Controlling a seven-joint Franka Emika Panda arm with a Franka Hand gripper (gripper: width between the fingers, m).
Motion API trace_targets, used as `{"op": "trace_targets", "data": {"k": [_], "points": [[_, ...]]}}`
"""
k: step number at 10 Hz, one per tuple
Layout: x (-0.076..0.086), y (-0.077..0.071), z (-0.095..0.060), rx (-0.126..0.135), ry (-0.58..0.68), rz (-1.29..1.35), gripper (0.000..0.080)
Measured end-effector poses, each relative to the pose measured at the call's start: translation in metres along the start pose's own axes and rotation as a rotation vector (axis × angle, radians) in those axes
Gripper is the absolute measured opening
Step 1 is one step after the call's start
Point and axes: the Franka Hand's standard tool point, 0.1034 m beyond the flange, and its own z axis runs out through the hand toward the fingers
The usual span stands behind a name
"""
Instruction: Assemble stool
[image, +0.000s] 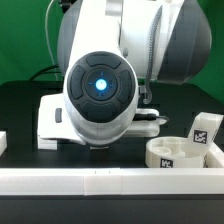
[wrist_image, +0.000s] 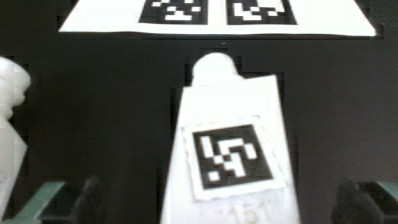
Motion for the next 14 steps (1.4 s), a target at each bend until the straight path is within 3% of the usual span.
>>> {"op": "trace_targets", "data": {"k": [4, 6, 10, 14], "points": [[0.005, 0.001, 0.003, -0.002, 0.013, 0.0, 0.0638], [0.005, 0.001, 0.003, -0.002, 0.013, -0.001, 0.0324], [-0.001, -0.001, -0.005, -0.002, 0.017, -0.003, 0.0324], [-0.033, -0.013, -0.042, -0.003, 0.012, 0.0, 0.0325]]}}
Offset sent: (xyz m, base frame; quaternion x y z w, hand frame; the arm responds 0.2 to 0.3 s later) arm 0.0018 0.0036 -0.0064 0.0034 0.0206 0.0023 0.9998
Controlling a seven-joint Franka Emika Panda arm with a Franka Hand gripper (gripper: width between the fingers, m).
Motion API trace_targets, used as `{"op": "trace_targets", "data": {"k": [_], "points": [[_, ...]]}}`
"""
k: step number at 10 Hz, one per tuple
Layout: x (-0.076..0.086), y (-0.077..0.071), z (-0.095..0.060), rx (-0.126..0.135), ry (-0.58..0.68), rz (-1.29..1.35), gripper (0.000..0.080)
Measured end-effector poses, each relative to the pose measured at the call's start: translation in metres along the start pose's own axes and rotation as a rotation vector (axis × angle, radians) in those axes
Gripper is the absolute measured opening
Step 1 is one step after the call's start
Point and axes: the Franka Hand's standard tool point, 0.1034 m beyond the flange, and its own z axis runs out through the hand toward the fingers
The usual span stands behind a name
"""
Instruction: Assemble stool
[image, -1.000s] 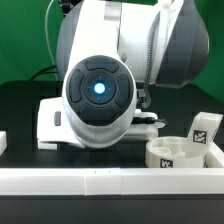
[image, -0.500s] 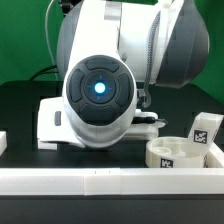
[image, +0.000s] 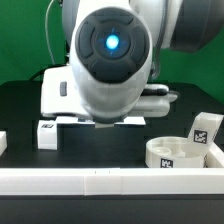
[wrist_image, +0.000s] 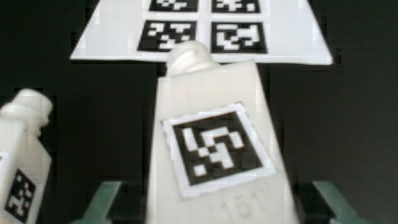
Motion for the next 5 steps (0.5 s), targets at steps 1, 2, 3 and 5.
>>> {"op": "trace_targets", "data": {"k": [1, 2, 3, 5], "points": [[-0.012, -0.007, -0.013, 0.01, -0.003, 0.008, 0.0325], [-0.014, -0.01, -0.024, 0.004, 0.018, 0.002, 0.0325], [-0.01, -0.009, -0.024, 0.003, 0.035, 0.003, 0.0325], [-0.003, -0.008, -0.03, 0.0, 0.09, 0.002, 0.0325]]}}
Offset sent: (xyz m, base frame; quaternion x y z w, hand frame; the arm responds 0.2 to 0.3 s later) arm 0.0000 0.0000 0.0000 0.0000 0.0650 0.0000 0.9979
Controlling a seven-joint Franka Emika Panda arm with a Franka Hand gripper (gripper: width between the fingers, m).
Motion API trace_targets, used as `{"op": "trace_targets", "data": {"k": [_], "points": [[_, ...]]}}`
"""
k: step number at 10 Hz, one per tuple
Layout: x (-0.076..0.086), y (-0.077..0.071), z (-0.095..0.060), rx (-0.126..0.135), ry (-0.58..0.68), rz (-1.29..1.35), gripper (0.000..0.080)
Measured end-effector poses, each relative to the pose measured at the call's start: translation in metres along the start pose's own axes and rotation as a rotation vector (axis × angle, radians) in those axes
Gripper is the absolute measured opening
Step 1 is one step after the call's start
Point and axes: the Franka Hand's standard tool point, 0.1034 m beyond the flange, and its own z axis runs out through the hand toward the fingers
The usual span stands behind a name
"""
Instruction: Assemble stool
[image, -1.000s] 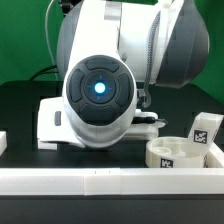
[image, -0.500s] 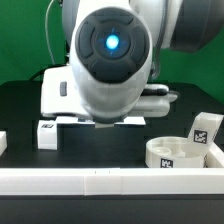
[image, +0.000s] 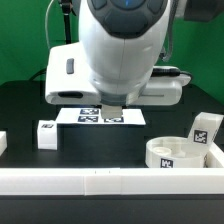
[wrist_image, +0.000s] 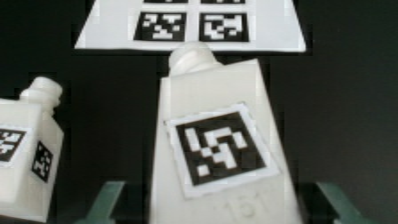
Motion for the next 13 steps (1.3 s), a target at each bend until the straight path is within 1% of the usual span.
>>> {"op": "trace_targets", "data": {"k": [1, 2, 4, 5, 6, 8, 9, 10, 11, 12, 13], "points": [[0.012, -0.001, -0.01, -0.006, 0.096, -0.002, 0.0325], [0.013, -0.007, -0.022, -0.013, 0.22, -0.009, 0.0325], [-0.001, -0.019, -0.035, 0.003, 0.348, 0.013, 0.0325], [-0.007, -0.022, -0.043, 0.004, 0.373, 0.018, 0.0325], [0.006, -0.021, -0.052, 0.001, 0.501, 0.013, 0.0327], [0.01, -0.02, -0.057, 0.001, 0.68, 0.015, 0.0327], [0.011, -0.02, -0.057, 0.0, 0.745, 0.016, 0.0327], [0.013, -0.019, -0.06, 0.005, 0.818, 0.022, 0.0327], [0.011, -0.022, -0.057, 0.067, 0.848, 0.05, 0.0327], [0.009, -0.025, -0.06, 0.134, 0.915, 0.077, 0.0327], [0.007, -0.03, -0.063, 0.177, 0.986, 0.091, 0.0327]]}}
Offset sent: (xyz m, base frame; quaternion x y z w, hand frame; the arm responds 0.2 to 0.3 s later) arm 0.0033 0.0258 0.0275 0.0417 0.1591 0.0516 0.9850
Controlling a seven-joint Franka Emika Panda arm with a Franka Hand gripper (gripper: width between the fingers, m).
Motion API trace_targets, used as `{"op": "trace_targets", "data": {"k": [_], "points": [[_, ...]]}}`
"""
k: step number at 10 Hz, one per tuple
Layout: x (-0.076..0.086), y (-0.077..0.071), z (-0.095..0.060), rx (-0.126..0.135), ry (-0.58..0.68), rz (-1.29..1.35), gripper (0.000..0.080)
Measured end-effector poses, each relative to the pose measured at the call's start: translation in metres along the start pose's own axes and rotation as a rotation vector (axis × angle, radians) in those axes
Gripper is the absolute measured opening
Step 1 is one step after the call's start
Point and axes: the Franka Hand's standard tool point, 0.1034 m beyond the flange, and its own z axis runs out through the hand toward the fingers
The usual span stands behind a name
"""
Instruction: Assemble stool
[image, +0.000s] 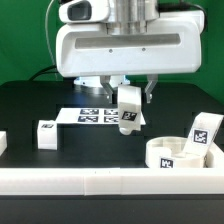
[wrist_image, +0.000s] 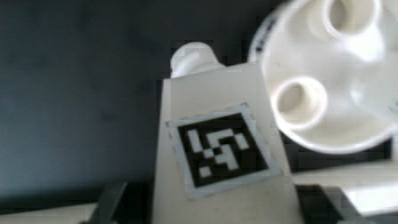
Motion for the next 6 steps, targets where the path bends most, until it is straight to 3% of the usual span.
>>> {"op": "trace_targets", "data": {"k": [1, 6], "points": [[-0.0023, -0.0076, -0.0017, 0.023, 0.046, 0.022, 0.0327], [-0.0047, -0.0095, 0.0014, 0.028, 0.043, 0.033, 0.0327]]}}
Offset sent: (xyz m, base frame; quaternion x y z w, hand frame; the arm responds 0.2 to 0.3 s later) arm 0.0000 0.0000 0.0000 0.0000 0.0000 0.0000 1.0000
